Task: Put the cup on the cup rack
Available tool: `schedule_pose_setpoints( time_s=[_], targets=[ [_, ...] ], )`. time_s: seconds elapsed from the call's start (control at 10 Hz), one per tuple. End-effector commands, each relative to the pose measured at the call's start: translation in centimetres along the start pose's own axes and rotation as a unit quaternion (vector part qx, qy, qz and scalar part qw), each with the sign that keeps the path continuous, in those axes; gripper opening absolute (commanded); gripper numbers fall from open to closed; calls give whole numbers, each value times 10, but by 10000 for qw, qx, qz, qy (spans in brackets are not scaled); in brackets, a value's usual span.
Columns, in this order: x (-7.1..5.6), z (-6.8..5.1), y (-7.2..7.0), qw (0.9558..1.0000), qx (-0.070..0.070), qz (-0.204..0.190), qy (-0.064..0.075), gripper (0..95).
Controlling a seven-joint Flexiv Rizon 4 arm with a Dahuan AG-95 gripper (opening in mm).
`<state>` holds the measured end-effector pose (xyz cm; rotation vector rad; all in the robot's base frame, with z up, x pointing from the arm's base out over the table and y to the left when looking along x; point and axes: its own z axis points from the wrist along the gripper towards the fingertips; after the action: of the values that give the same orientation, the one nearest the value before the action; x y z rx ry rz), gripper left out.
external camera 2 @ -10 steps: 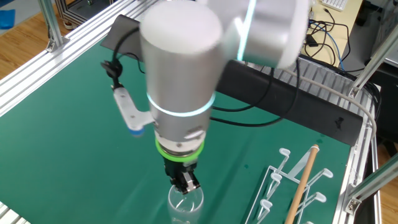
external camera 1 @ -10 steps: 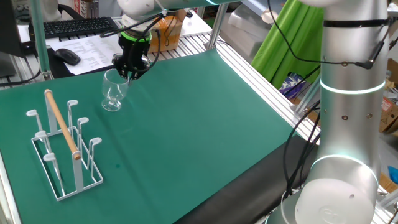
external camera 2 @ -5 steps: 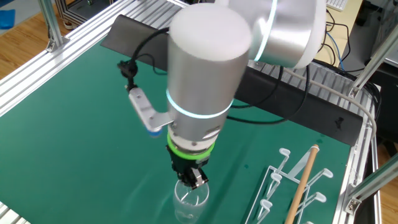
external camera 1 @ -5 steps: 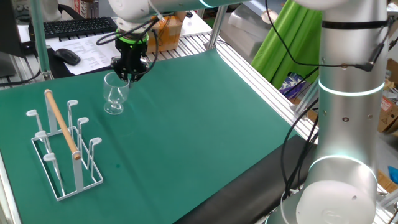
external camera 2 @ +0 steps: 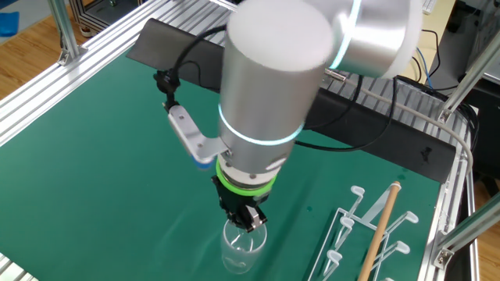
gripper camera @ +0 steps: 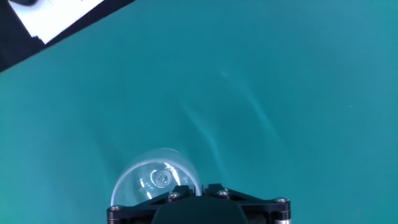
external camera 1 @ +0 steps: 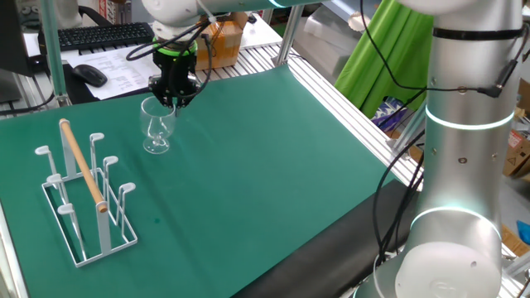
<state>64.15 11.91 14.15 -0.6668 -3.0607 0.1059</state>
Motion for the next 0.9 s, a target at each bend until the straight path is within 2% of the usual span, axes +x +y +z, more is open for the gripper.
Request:
schedule_pose_setpoints(
  time_s=[0.1, 0.4, 0.6, 0.9],
  targets=[
    [4, -2, -2, 9999, 118, -60, -73, 0],
    [10, 0, -5, 9997, 182, -119, -89, 0],
    [13, 1, -6, 9990, 347, -238, -170, 0],
    [12, 1, -6, 9984, 417, -249, -275, 0]
  ],
)
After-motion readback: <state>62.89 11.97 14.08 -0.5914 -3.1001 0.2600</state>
